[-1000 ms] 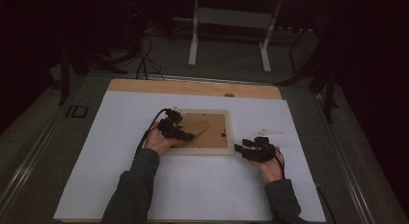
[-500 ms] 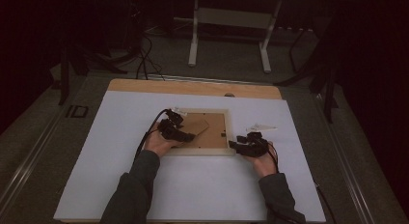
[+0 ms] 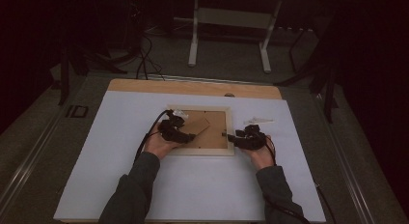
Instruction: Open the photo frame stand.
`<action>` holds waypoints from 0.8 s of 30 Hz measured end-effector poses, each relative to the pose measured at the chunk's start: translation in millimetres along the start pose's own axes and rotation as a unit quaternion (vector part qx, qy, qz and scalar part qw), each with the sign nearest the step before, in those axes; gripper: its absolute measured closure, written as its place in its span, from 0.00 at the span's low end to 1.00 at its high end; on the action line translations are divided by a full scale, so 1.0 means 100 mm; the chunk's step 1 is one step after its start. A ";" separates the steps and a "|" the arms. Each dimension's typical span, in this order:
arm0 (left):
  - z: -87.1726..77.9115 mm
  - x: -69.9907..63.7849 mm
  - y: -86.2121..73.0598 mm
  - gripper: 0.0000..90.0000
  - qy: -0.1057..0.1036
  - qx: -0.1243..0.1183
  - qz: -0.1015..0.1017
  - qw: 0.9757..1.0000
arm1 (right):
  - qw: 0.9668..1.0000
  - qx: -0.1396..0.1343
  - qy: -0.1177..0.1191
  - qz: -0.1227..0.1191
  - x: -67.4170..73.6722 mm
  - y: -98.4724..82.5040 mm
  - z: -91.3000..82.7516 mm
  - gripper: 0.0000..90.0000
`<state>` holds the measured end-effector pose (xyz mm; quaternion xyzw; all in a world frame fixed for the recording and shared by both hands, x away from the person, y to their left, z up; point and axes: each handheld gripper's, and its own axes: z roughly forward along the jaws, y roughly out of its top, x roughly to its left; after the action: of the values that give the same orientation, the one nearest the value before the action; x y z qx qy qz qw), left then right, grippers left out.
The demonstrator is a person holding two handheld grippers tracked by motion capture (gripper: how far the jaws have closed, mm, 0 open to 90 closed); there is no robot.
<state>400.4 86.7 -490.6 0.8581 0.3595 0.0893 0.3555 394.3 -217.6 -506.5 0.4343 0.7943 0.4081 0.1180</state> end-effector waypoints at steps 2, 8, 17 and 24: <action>-0.01 -0.02 0.00 0.46 0.004 -0.004 0.003 1.000 | 1.000 0.001 -0.003 0.000 -0.01 0.02 0.01 0.56; -0.03 -0.06 -0.02 0.46 0.013 -0.012 0.014 1.000 | 1.000 0.004 -0.003 0.000 -0.03 0.10 0.06 0.56; -0.07 -0.14 -0.05 0.46 0.033 -0.028 0.032 0.999 | 1.000 0.005 -0.003 0.006 -0.04 0.18 0.12 0.54; -0.08 -0.17 -0.06 0.46 0.039 -0.035 0.040 0.998 | 1.000 0.008 0.000 0.006 -0.07 0.24 0.17 0.52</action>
<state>381.5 82.8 -487.2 0.8548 0.3352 0.1497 0.3668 422.1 -206.5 -500.1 0.4401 0.7949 0.4023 0.1121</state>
